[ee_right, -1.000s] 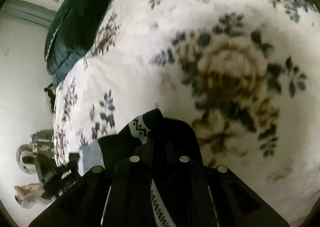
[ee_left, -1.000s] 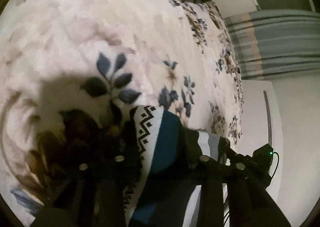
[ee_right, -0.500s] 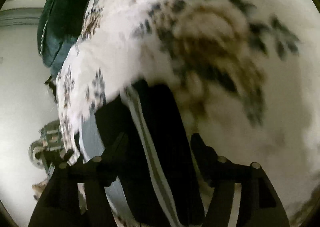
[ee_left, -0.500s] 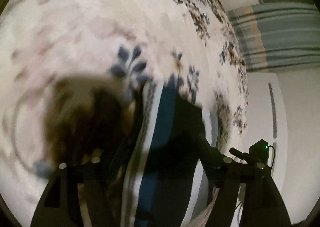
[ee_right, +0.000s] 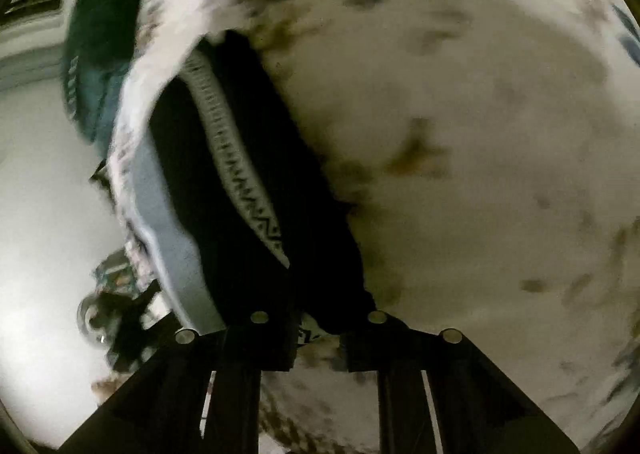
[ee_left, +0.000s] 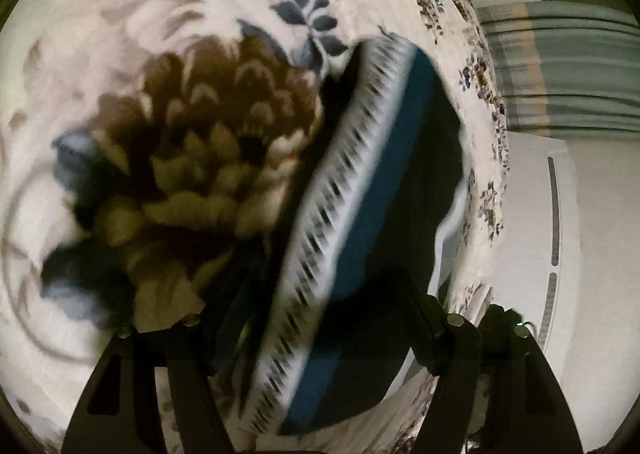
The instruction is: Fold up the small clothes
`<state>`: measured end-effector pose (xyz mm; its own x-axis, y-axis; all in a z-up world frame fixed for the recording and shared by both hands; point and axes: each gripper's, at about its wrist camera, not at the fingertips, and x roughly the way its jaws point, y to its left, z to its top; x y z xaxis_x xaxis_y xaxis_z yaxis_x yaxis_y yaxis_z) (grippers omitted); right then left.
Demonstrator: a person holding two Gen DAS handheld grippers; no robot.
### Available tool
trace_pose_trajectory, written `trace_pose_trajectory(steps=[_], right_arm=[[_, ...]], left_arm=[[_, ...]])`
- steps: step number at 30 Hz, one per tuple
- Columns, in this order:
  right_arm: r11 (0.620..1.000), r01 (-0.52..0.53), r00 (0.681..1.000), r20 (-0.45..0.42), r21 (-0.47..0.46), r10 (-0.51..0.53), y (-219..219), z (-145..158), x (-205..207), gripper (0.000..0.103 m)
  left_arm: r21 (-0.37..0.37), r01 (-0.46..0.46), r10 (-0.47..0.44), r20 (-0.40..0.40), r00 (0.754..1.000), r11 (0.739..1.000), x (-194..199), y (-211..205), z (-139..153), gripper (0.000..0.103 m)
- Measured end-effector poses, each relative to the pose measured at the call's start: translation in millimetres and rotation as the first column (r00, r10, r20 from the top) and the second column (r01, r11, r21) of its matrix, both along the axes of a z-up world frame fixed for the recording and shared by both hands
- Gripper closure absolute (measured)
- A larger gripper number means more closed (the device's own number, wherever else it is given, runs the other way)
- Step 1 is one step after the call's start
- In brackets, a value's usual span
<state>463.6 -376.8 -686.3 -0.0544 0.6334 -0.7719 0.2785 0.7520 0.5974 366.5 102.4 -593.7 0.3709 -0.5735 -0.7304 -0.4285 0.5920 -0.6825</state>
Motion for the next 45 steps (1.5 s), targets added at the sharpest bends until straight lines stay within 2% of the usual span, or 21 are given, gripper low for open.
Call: trace_pose_trajectory(steps=[3, 5, 6, 7, 10, 13, 15, 18, 20, 21, 22, 23, 24, 27, 31, 34, 38, 42, 45], right_arm=[[0.998, -0.02, 0.999, -0.031, 0.066, 0.022, -0.9, -7.1, 4.1, 0.079], [0.995, -0.043, 0.999, 0.002, 0.094, 0.043, -2.1, -1.8, 14.5, 0.06], [0.993, -0.058, 0.998, 0.037, 0.098, 0.055, -2.4, 2.0, 21.9, 0.044], [0.99, -0.068, 0.996, 0.064, 0.126, 0.06, -0.7, 1.9, 30.2, 0.033], [0.97, -0.109, 0.993, 0.068, 0.216, 0.096, 10.0, -15.2, 54.6, 0.032], [0.932, -0.204, 0.979, 0.048, 0.301, 0.199, 40.4, -42.1, 79.5, 0.03], [0.903, -0.26, 0.965, 0.053, 0.343, 0.257, 60.8, -47.3, 87.4, 0.03], [0.864, -0.306, 0.95, 0.067, 0.4, 0.306, 87.0, -45.8, 92.8, 0.03], [0.857, -0.322, 0.945, 0.081, 0.403, 0.318, 100.2, -44.1, 93.2, 0.032], [0.858, -0.326, 0.944, 0.089, 0.397, 0.317, 101.8, -43.3, 90.4, 0.042], [0.858, -0.322, 0.946, 0.097, 0.401, 0.31, 101.5, -41.6, 86.9, 0.057], [0.863, -0.314, 0.949, 0.1, 0.395, 0.3, 102.7, -39.7, 85.8, 0.061], [0.878, -0.301, 0.953, 0.11, 0.373, 0.281, 105.6, -36.8, 85.2, 0.066], [0.9, -0.252, 0.967, 0.129, 0.356, 0.219, 97.9, -19.1, 79.1, 0.073], [0.919, -0.206, 0.974, 0.164, 0.335, 0.158, 92.7, 15.9, 74.1, 0.075], [0.932, -0.168, 0.973, 0.205, 0.323, 0.104, 79.8, 48.7, 85.5, 0.075], [0.944, -0.108, 0.97, 0.241, 0.311, 0.031, 61.7, 80.8, 124.2, 0.075], [0.955, -0.053, 0.958, 0.285, 0.291, -0.034, 43.4, 103.0, 184.8, 0.075], [0.961, -0.021, 0.949, 0.308, 0.274, -0.067, 29.8, 102.8, 241.7, 0.075]], left_arm=[[0.002, 0.019, -0.019, 0.022, 1.0, 1.0, 11.4, -0.1, 1.0, 0.036], [-0.009, 0.033, -0.033, 0.035, 0.999, 0.999, 18.6, -0.1, -1.3, 0.036], [-0.025, 0.041, -0.04, 0.046, 0.998, 0.999, 23.5, 0.3, -4.3, 0.036], [-0.036, 0.045, -0.043, 0.051, 0.998, 0.998, 26.5, 0.3, -7.4, 0.036], [-0.089, 0.052, -0.046, 0.066, 0.997, 0.995, 37.0, 0.8, -20.4, 0.036], [-0.145, 0.053, -0.042, 0.081, 0.996, 0.988, 46.9, 1.1, -31.7, 0.033], [-0.171, 0.051, -0.036, 0.09, 0.995, 0.984, 52.1, 0.3, -34.8, 0.032], [-0.198, 0.063, -0.042, 0.108, 0.993, 0.978, 59.1, -2.5, -35.6, 0.032], [-0.199, 0.061, -0.036, 0.127, 0.991, 0.978, 60.8, -2.7, -32.7, 0.033], [-0.196, 0.06, -0.034, 0.137, 0.99, 0.979, 61.2, -3.0, -30.4, 0.038], [-0.18, 0.064, -0.038, 0.147, 0.988, 0.982, 61.3, -3.4, -26.4, 0.047], [-0.168, 0.071, -0.045, 0.154, 0.987, 0.983, 62.6, -3.9, -20.6, 0.07], [-0.162, 0.072, -0.046, 0.159, 0.986, 0.984, 63.9, -3.8, -15.8, 0.073], [-0.154, 0.075, -0.051, 0.151, 0.987, 0.985, 71.7, -2.3, 0.0, 0.076], [-0.119, 0.131, -0.108, 0.183, 0.977, 0.984, 98.2, -3.4, 30.2, 0.077], [-0.104, 0.183, -0.158, 0.213, 0.964, 0.978, 134.0, -11.2, 54.6, 0.077], [-0.06, 0.253, -0.23, 0.253, 0.94, 0.966, 203.5, -27.8, 82.0, 0.077], [-0.022, 0.291, -0.274, 0.276, 0.921, 0.956, 279.1, -42.8, 91.8, 0.077], [0.019, 0.317, -0.309, 0.288, 0.906, 0.948, 346.9, -56.4, 88.2, 0.077]])
